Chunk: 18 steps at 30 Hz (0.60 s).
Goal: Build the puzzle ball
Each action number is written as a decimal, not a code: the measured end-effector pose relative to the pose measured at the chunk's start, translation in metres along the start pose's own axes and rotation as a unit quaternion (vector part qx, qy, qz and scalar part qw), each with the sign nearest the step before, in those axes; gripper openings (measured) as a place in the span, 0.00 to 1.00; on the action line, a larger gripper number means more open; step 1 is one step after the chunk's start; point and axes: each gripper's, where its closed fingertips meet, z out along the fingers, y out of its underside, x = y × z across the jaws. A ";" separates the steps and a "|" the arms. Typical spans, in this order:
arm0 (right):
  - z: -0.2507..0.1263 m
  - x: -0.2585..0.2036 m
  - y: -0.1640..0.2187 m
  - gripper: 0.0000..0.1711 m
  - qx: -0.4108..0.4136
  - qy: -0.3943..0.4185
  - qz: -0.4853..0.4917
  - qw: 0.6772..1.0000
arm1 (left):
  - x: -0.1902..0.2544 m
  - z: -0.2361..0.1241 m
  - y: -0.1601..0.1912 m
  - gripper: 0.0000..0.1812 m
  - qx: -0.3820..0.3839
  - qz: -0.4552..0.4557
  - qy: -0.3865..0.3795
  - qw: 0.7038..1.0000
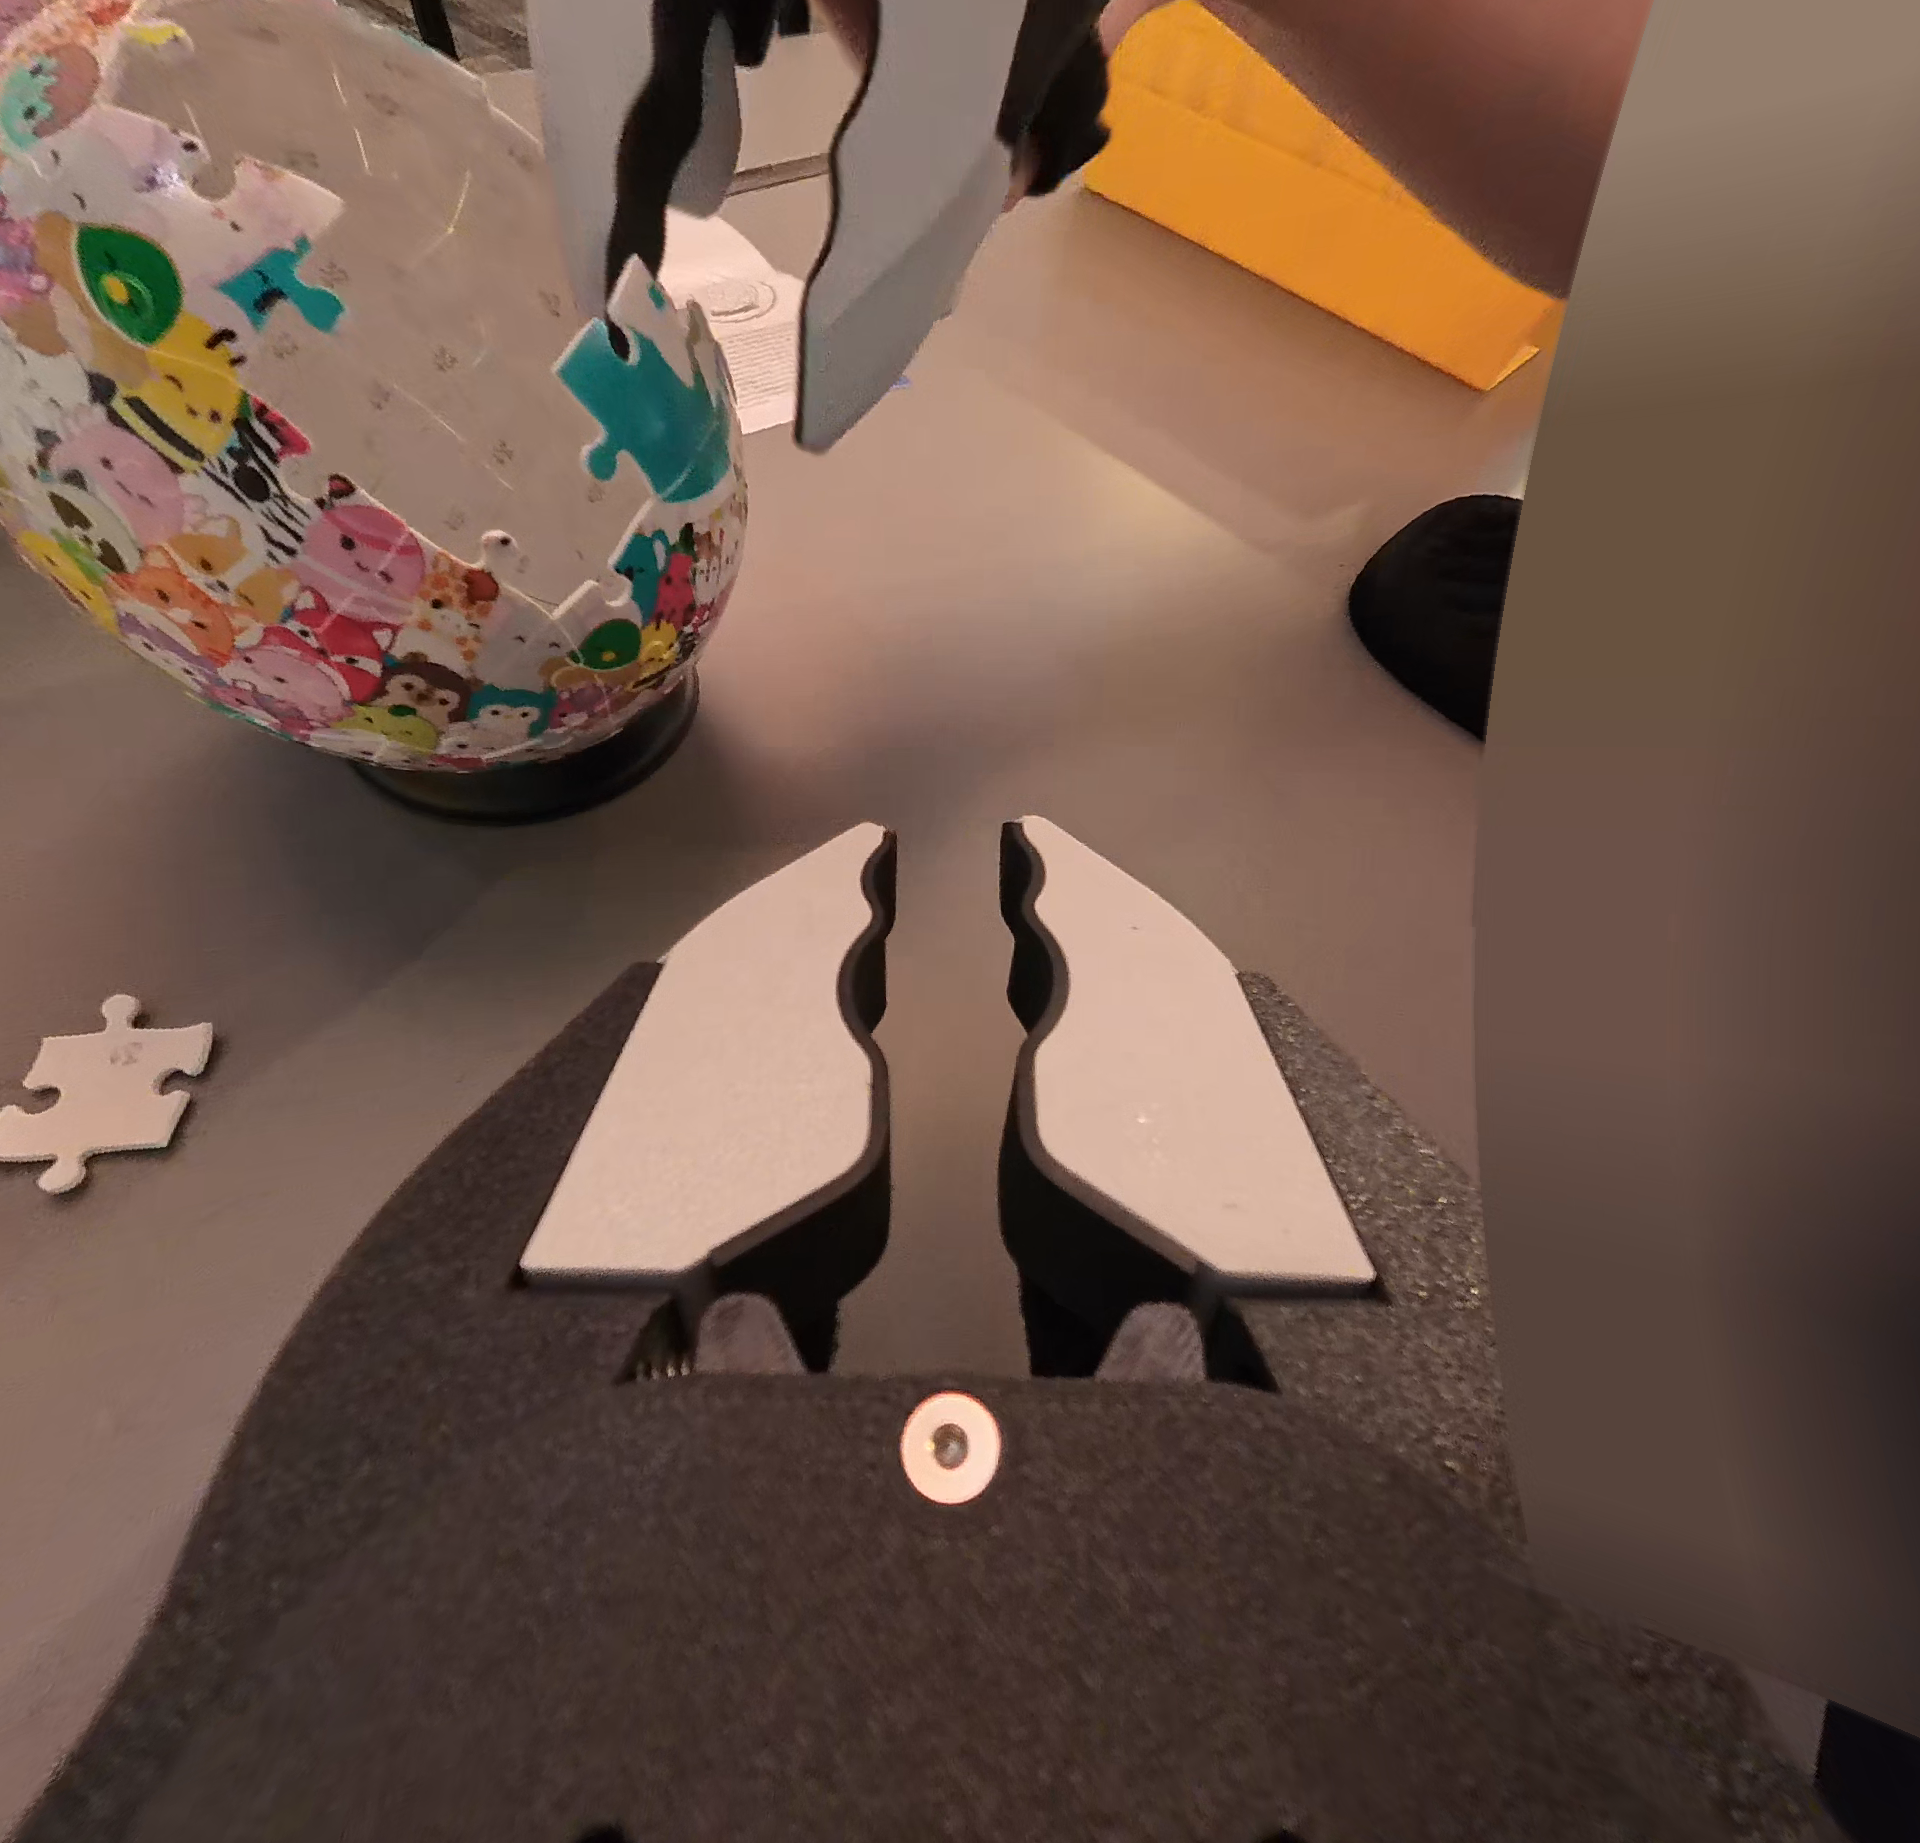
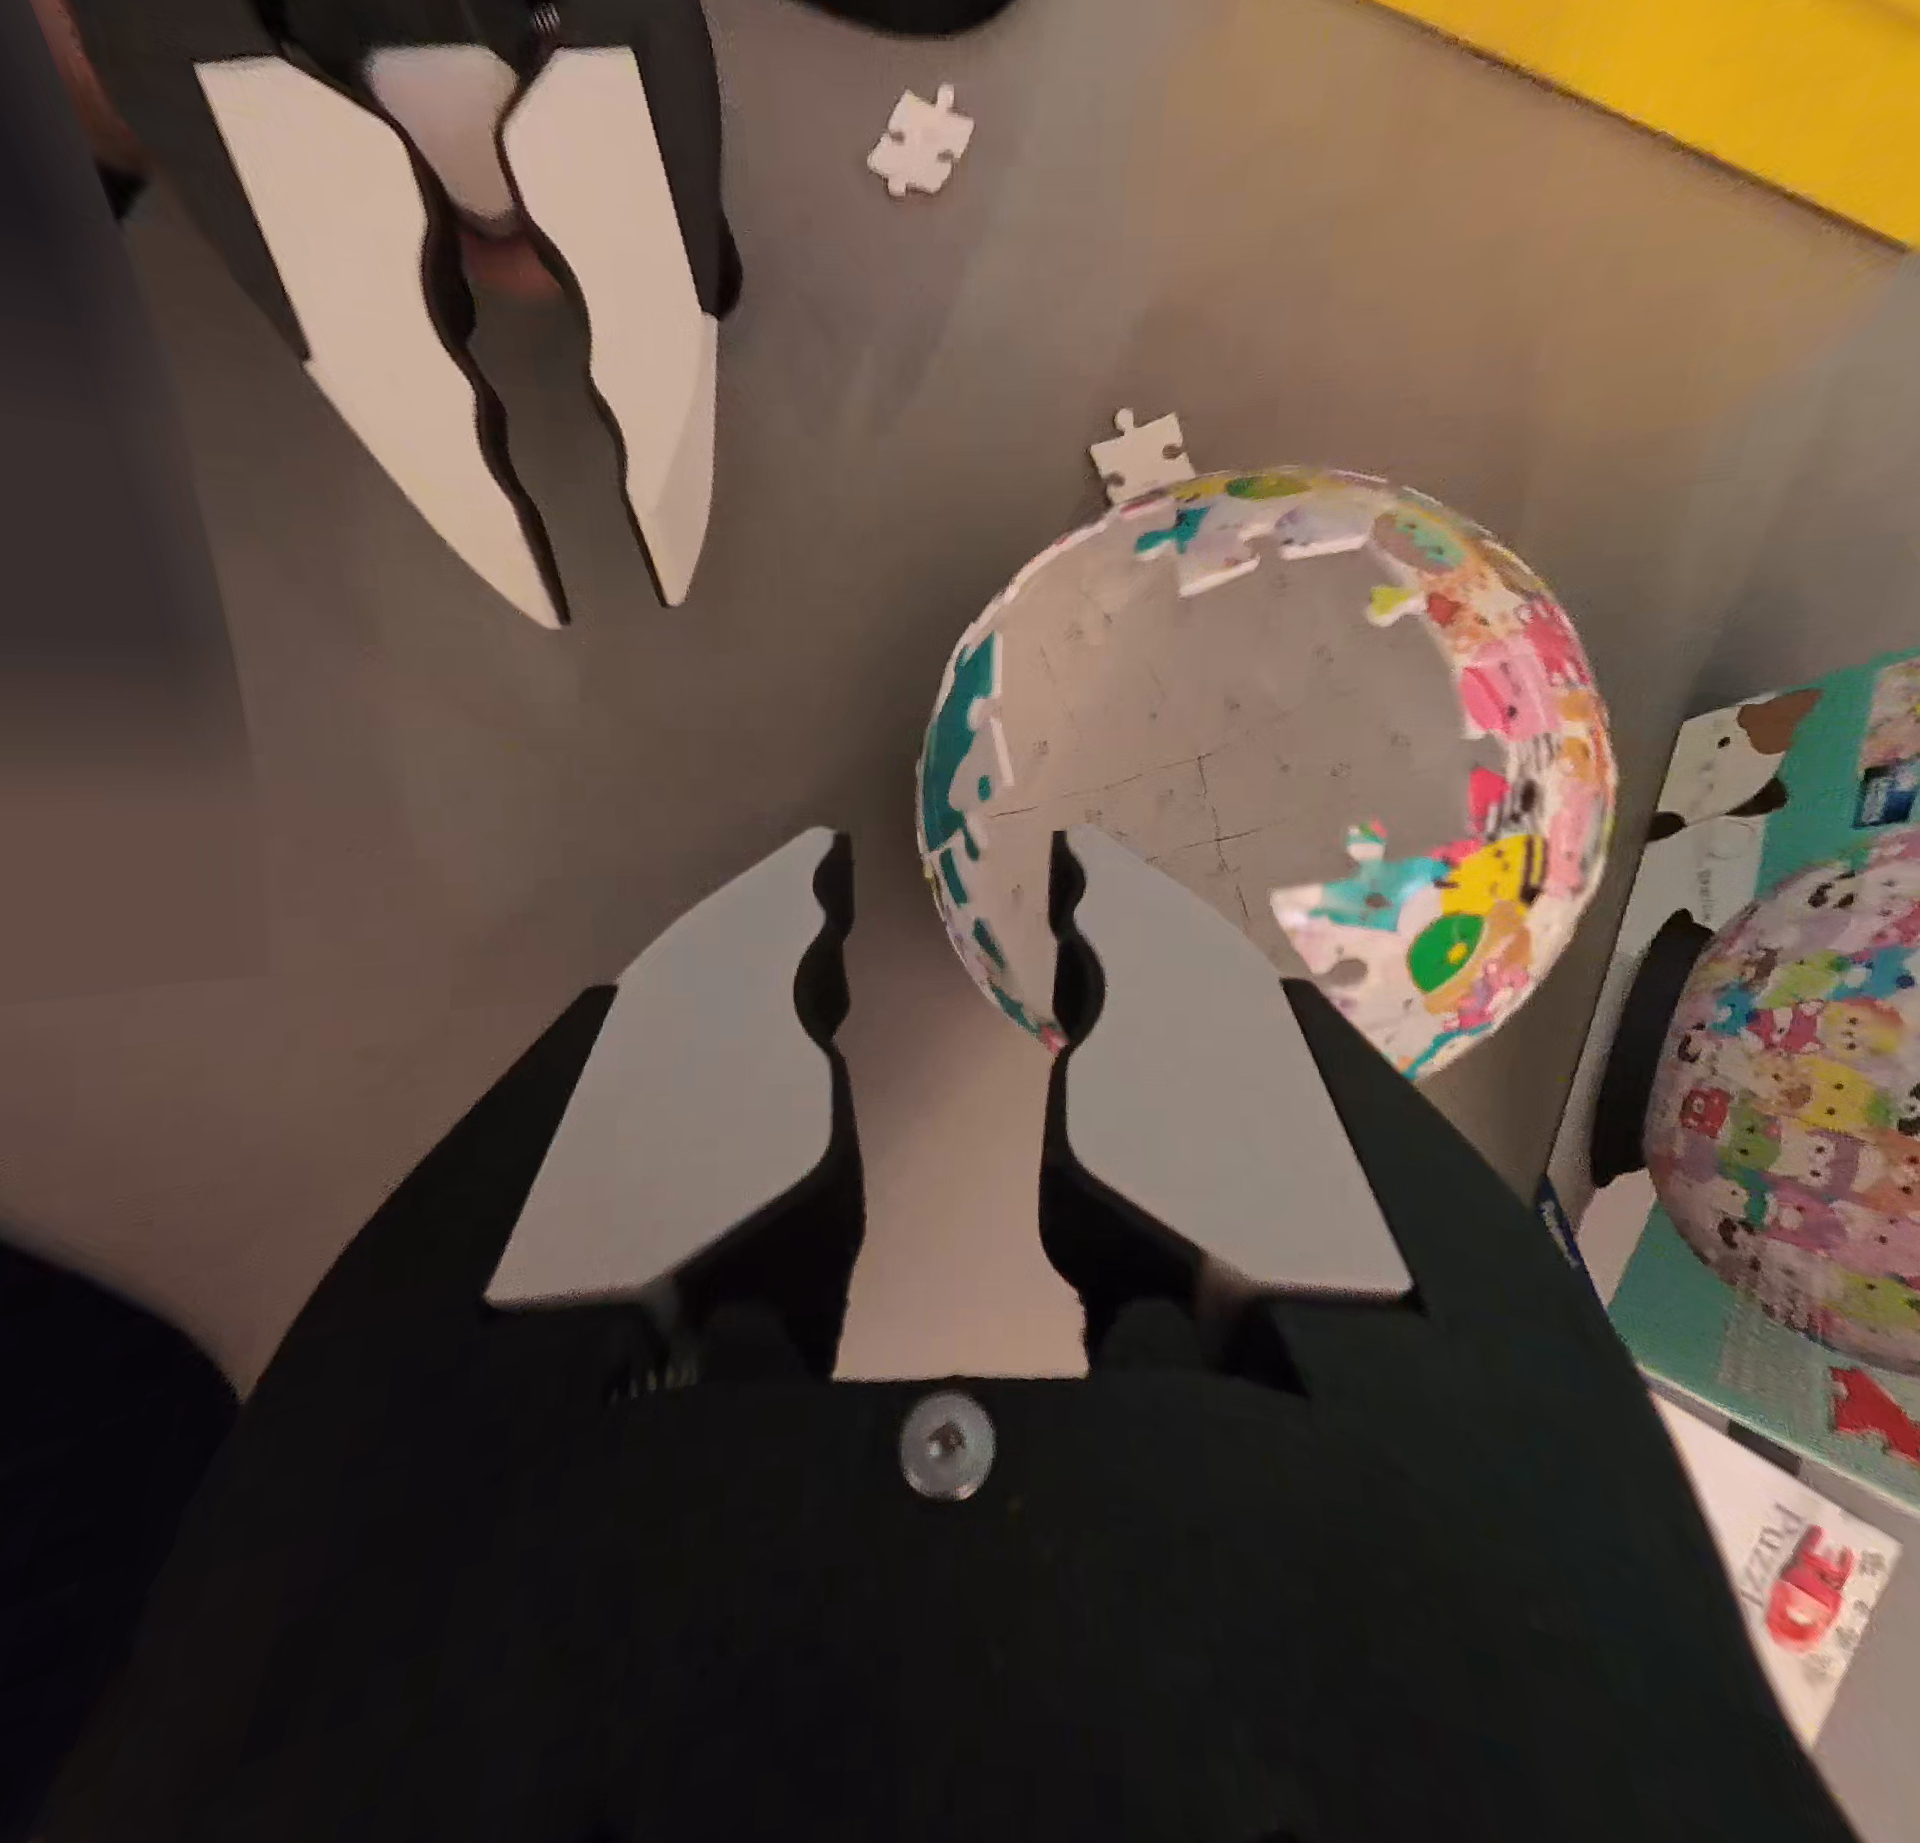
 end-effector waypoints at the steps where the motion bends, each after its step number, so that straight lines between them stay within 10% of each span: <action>1: 0.003 -0.002 0.000 0.18 -0.009 -0.008 -0.006 1.000 | 0.000 0.000 0.000 0.10 0.001 0.000 0.000 1.000; 18: 0.023 -0.004 0.014 0.07 -0.134 -0.068 0.001 0.989 | 0.002 -0.003 -0.002 0.10 0.006 -0.001 0.005 1.000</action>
